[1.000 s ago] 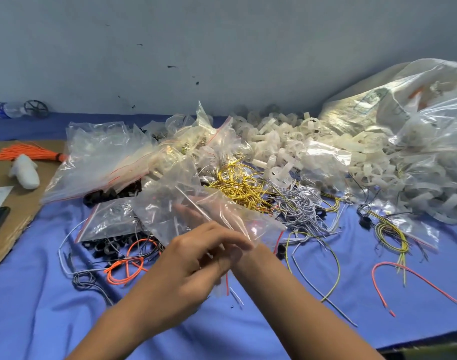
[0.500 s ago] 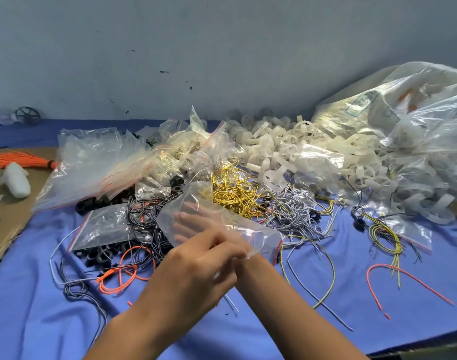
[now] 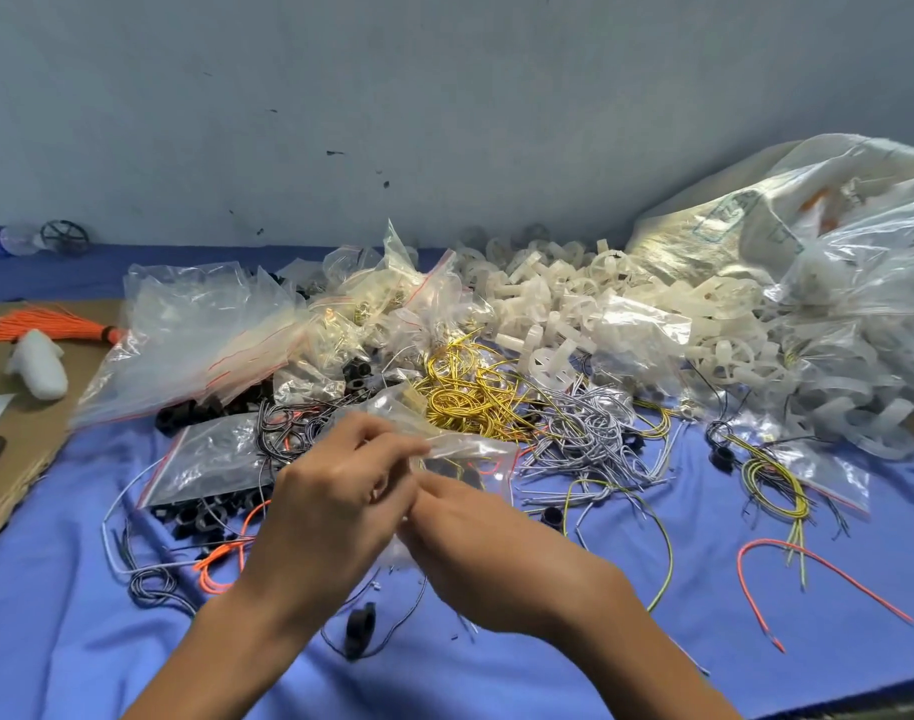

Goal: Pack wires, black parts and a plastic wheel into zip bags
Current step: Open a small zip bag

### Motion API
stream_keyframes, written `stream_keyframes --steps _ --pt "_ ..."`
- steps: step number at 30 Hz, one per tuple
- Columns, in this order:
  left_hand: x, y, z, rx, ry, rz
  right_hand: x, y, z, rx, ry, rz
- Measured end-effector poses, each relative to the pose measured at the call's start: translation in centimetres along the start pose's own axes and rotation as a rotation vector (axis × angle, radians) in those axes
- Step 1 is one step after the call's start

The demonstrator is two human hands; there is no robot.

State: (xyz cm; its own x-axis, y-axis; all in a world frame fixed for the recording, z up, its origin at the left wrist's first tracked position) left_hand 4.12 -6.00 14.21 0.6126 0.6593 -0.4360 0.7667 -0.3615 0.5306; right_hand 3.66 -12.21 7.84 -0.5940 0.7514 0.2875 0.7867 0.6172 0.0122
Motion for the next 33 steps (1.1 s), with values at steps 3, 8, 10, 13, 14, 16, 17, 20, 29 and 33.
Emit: stream_keyframes --steps 3,8,10,13,14,16,17,20,29,33 --pt "0.2 -0.1 0.2 0.025 -0.058 -0.03 -2.1 -0.4 -1.3 -0.046 0.036 0.077" --pt "-0.6 -0.7 1.3 0.113 -0.184 -0.013 -2.1 0.5 0.3 0.035 -0.029 0.099" --pt "-0.3 -0.8 1.4 0.113 -0.192 -0.025 -2.6 0.6 0.7 0.03 0.069 0.13" --pt "-0.7 -0.9 1.2 0.108 -0.132 0.018 -2.7 0.8 0.6 0.042 0.185 0.175" --pt "-0.9 -1.0 1.0 0.098 -0.093 0.04 -2.3 0.7 0.4 0.038 0.213 0.155" --pt "-0.6 -1.0 0.2 0.049 -0.038 0.046 -1.0 0.2 -0.6 -0.001 0.244 0.082" --pt "-0.1 -0.9 -0.5 0.009 -0.022 0.038 -0.4 -0.4 -1.5 -0.036 0.263 0.033" --pt "1.8 -0.7 -2.7 -0.107 -0.001 -0.014 0.0 -2.1 -4.9 -0.133 0.587 -0.09" --pt "4.2 -0.8 -6.1 -0.261 -0.084 -0.113 -16.0 3.1 -5.1 -0.383 0.319 0.416" --pt "4.2 -0.3 -5.9 -0.244 -0.081 -0.135 -18.5 7.0 2.0 -0.083 0.033 0.472"
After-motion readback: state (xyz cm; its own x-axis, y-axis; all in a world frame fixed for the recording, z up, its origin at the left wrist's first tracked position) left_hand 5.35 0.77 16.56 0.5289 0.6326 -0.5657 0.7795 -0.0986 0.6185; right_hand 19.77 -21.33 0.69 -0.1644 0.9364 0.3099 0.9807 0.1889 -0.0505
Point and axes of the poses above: each hand's wrist, its own y-axis towards the middle knuckle, its own z-axis out of the palm, x = y × z, the point moved 10 cm from there along y, towards the middle knuckle, and after that the axes turned 6 degrees about x, right-handed, at the moved point
